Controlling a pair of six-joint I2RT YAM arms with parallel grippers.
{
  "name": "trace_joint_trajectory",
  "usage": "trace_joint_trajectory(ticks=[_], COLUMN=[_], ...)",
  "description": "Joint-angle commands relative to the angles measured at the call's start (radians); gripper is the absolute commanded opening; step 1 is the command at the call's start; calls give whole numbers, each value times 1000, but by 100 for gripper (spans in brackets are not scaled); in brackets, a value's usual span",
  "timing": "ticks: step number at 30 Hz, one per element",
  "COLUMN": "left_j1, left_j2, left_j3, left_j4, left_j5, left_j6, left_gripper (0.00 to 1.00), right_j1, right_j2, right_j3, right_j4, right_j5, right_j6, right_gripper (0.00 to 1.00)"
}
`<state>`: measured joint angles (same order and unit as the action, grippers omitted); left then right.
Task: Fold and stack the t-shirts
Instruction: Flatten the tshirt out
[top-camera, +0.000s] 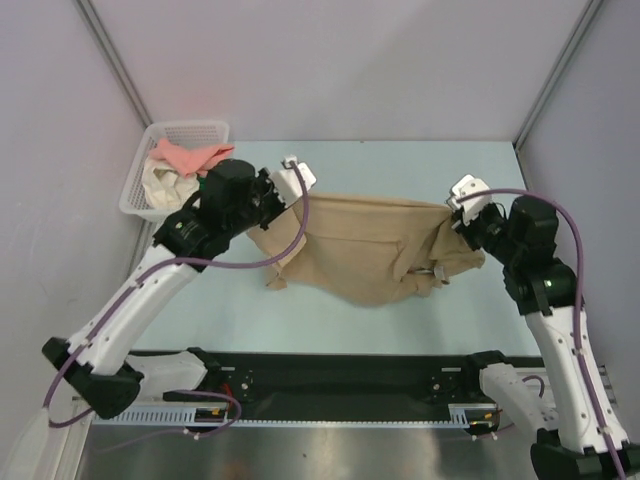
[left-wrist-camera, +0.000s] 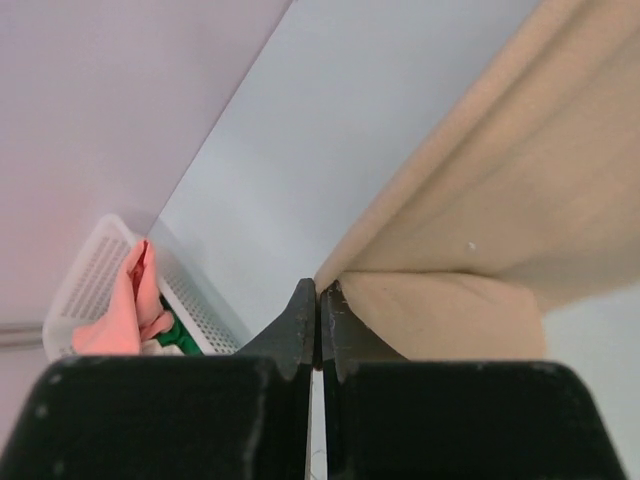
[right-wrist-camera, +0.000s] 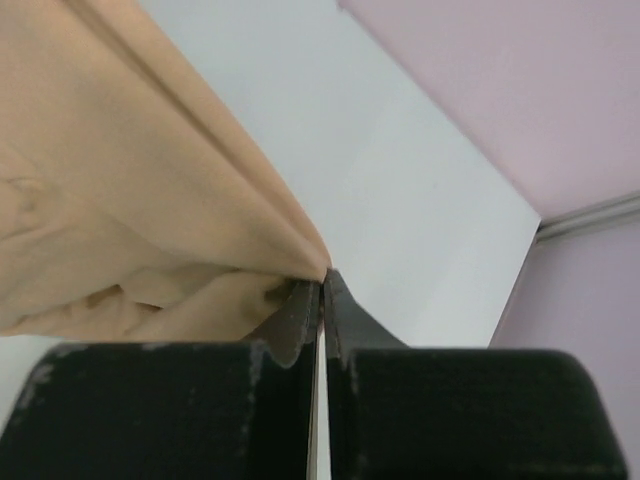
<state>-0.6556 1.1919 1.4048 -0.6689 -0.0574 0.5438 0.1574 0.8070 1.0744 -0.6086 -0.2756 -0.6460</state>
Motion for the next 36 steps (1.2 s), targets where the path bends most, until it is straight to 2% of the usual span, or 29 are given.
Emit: trace_joint_trajectory(ticks=[1,2,3,4,5,6,7,8,9,10,12,14,18,19,21,24,31,36], left_j1=[132,155,206,206,223,228,229,229,229,229,218,183,139,131,108,76,65,62], left_j2=[165,217,452,454,522,584,706,757,793,822,784,700,595,586,600,653,825,865], left_j3=[-15,3,108,109,135,211,265,334,471,524,525,455,213,186,146,143,249,258], left_j4=[170,181,213,213,266,290,304,292,267,237,203,204,163,138,105,40,-63,-89], left_j5=[-91,-100,-146,-147,-212,-255,-301,-377,-392,-391,-327,-294,-155,-97,-72,-39,-56,-53], left_j6=[-2,-14,-39,-45,-53,-54,-56,-65,-83,-134,-159,-134,-81,-74,-65,-41,-33,-10], left_gripper=[1,0,1,1,5,23,28,36,42,48,61,67,63,61,53,43,45,47], right_j1=[-61,-80,-111,-113,-116,-122,-125,-131,-133,-137,-148,-150,-142,-134,-122,-113,-102,-104], right_j2=[154,203,404,406,460,528,631,682,716,757,759,706,571,549,496,453,442,451], right_j3=[-27,-24,2,2,12,45,77,131,238,295,352,322,106,63,-30,-73,-67,-68], right_j4=[211,239,301,302,325,355,394,397,394,380,363,368,342,328,307,244,213,207], right_j5=[17,-3,-45,-45,-33,-19,16,33,48,77,78,47,-59,-66,-80,-96,-88,-86], right_j6=[20,22,0,0,-6,0,8,43,69,101,144,143,53,30,28,54,86,82], right_gripper=[0,0,0,0,0,3,19,32,43,57,60,61,62,63,63,64,64,64])
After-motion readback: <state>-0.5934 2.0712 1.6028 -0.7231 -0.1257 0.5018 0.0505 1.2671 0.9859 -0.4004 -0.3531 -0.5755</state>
